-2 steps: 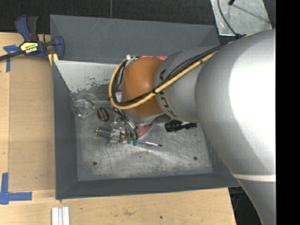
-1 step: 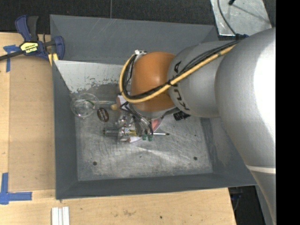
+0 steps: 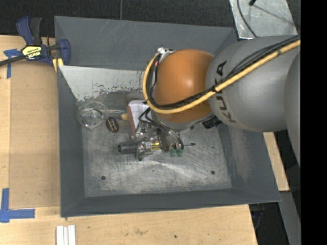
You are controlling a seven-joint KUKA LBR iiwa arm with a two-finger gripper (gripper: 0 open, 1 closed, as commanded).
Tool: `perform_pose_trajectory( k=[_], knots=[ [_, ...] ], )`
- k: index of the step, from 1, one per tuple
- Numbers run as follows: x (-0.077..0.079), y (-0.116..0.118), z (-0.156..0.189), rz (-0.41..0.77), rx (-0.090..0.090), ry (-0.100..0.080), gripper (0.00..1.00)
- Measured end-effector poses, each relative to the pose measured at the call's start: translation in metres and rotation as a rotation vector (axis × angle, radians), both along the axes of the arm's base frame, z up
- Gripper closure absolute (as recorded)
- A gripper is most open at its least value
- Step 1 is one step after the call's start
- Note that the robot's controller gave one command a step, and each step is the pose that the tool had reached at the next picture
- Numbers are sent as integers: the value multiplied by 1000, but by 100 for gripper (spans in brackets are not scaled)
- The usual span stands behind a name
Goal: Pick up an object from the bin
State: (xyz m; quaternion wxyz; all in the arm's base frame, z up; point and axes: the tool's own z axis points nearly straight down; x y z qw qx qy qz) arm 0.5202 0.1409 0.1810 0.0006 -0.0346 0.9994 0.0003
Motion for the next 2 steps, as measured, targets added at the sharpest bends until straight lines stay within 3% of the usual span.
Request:
perform_pose_trajectory(
  k=[1, 2],
  knots=[
    [0, 0, 0, 0, 0, 0, 100],
    [1, 12, 45, 26, -2, 4, 100]
  ],
)
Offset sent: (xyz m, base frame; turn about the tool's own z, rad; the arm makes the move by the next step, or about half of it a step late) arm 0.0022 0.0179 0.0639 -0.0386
